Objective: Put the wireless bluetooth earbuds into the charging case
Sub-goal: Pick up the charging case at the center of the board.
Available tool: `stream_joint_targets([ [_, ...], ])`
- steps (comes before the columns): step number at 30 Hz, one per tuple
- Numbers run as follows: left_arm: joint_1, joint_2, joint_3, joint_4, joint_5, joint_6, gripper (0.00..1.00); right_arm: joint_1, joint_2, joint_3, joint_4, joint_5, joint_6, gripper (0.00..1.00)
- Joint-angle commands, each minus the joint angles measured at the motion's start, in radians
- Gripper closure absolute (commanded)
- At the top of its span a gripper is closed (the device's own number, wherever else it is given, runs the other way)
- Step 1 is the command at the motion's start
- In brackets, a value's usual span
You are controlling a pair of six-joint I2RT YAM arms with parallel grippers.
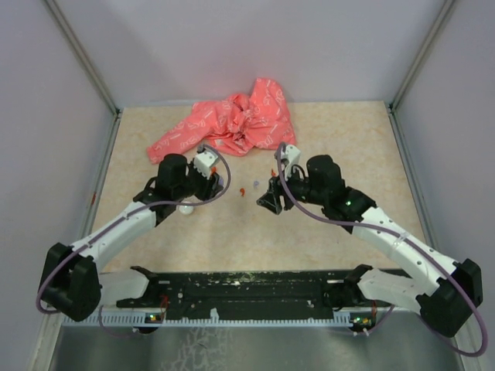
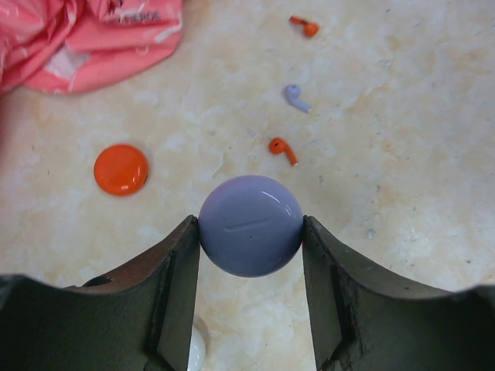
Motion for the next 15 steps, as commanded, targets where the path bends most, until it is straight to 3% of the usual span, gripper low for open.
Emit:
stream_joint_targets([
  [1,-0.045,-0.090,-0.044,0.137,0.078,0.068,0.63,-0.014,0.042,0.112,0.001,0.006,0.048,0.44],
  [15,-0.182,-0.179,-0.062,0.324,0.100,0.186,0.63,-0.016,0.210,0.267,0.071,-0.045,0.156,0.49],
])
